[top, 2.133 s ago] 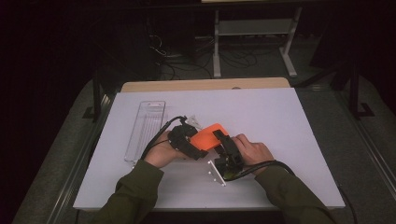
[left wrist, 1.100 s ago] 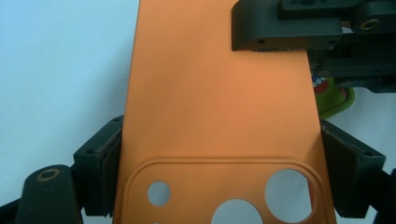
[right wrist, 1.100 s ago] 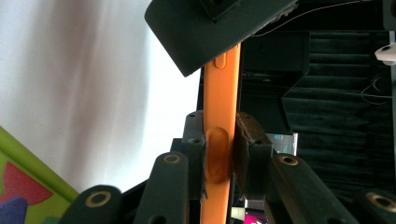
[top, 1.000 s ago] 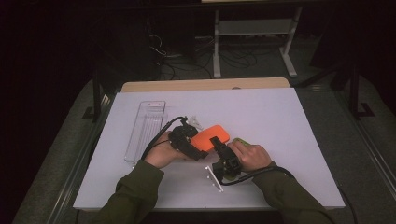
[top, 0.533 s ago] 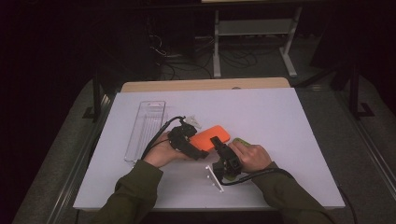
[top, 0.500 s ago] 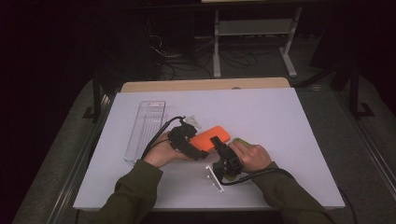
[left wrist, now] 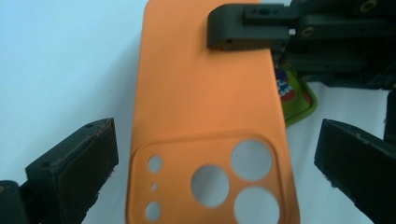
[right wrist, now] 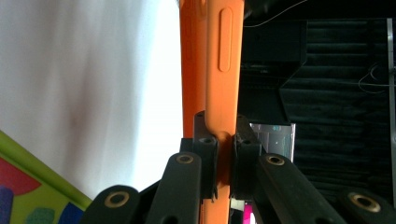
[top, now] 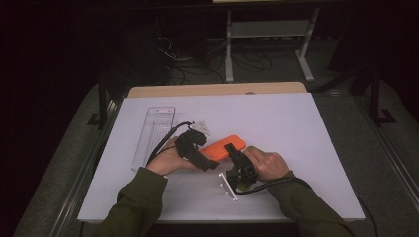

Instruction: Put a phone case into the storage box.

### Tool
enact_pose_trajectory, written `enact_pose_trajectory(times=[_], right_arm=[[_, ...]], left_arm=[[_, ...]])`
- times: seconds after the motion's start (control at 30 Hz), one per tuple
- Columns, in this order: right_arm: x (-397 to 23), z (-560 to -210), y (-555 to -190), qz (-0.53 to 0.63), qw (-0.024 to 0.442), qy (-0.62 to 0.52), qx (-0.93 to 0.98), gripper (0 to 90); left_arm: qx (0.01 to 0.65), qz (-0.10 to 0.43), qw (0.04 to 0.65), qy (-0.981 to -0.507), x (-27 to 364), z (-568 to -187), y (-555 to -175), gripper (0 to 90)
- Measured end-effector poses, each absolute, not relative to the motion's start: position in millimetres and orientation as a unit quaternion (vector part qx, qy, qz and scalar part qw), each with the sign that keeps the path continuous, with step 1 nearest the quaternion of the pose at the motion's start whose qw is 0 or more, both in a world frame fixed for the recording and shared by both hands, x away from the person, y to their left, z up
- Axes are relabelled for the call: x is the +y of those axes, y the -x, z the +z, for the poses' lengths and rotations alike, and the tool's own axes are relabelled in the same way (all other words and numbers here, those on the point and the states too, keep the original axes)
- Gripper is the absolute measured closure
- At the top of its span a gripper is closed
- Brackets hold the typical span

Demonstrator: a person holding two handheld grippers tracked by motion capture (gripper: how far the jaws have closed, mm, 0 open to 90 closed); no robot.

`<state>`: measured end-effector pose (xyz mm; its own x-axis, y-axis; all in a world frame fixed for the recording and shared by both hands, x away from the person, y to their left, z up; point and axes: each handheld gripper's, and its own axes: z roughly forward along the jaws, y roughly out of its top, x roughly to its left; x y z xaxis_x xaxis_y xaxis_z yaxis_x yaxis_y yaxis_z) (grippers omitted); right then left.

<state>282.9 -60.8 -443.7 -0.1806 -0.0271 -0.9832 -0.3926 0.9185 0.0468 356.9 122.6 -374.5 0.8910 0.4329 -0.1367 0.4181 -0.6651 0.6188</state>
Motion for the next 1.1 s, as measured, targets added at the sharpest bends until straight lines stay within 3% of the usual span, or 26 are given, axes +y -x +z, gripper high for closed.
enact_pose_trajectory(times=[0.33, 1.1], right_arm=[[-69, -441, -289, 0.154, 0.624, 0.118, 0.757, 82.2], [-92, -419, -306, 0.231, 0.54, -0.029, 0.809, 82.1]], left_arm=[[0.237, 0.022, 0.324, -0.916, 134, -372, -360, 0.0], [0.25, 0.03, 0.327, -0.911, 143, -372, -364, 0.0]])
